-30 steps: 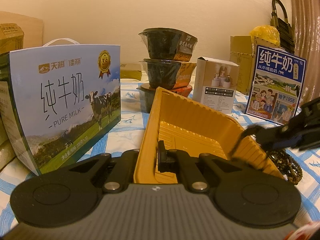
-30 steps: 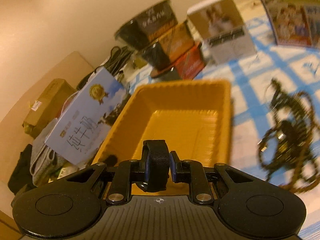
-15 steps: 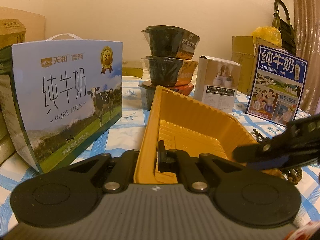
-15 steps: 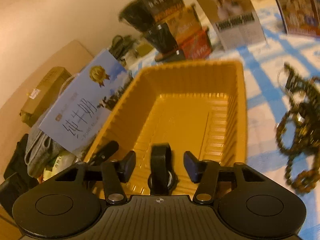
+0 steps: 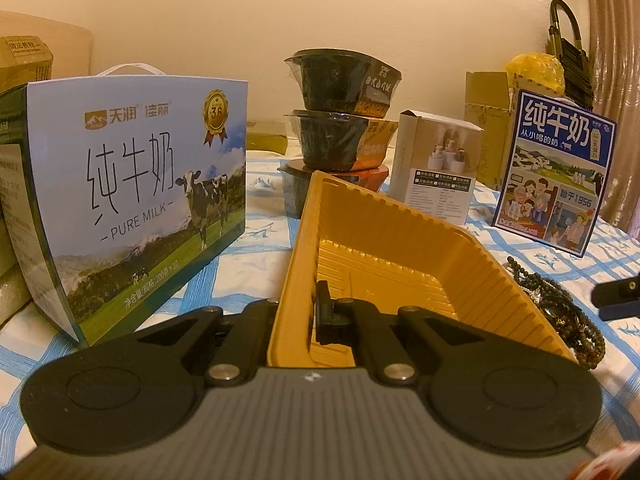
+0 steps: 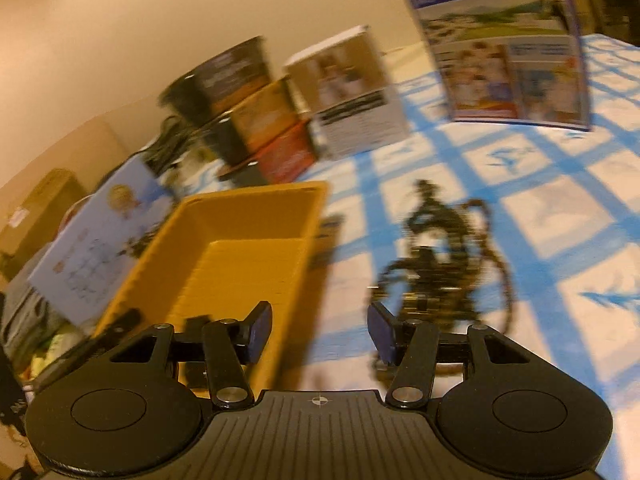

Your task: Organize jewelry

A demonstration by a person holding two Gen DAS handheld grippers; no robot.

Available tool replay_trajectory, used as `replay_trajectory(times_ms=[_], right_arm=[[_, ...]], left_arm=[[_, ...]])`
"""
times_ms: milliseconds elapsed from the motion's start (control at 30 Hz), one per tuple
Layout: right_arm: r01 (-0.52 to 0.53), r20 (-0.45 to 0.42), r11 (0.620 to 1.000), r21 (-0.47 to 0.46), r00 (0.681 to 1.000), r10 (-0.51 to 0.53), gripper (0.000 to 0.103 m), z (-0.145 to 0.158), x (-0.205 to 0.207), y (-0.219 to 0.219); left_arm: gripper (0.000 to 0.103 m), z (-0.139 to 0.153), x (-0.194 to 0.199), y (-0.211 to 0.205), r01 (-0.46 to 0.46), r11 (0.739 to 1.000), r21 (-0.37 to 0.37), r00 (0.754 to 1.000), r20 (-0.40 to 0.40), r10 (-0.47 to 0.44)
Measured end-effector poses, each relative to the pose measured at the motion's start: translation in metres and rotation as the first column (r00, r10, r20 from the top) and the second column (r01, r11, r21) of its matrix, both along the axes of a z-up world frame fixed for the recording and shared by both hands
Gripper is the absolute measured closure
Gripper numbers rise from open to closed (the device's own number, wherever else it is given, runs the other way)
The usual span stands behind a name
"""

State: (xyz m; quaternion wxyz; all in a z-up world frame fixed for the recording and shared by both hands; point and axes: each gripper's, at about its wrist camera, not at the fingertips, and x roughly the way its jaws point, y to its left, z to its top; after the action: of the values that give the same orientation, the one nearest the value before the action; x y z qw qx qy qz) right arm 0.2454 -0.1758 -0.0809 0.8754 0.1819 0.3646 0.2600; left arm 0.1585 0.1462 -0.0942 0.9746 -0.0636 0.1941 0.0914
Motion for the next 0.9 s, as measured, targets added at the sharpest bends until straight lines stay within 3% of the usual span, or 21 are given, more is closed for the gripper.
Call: replay_trajectory(times_ms=[400, 533, 900], right_arm=[[0.056, -0.012, 0.995, -0.084, 0.998, -0.057, 0.05, -0.016, 0.004, -0.031], [0.049, -0.008, 0.993, -0.105, 0.999, -0.05, 0.065, -0.02, 0.017, -0.032], [0.03, -0.054, 0.993, -0.118, 0.998, -0.036, 0.069, -0.035, 0.062, -0.018]], left_arm=[[0.1, 0.0, 0.0, 0.0, 0.002, 1.0, 0.006, 1.0, 0.002, -0.002], [0.1, 0.0, 0.0, 0.0, 0.001, 1.0, 0.008, 1.0, 0.001, -0.001], [0.1, 0.0, 0.0, 0.0, 0.002, 1.0, 0.009, 1.0, 0.001, -0.002]])
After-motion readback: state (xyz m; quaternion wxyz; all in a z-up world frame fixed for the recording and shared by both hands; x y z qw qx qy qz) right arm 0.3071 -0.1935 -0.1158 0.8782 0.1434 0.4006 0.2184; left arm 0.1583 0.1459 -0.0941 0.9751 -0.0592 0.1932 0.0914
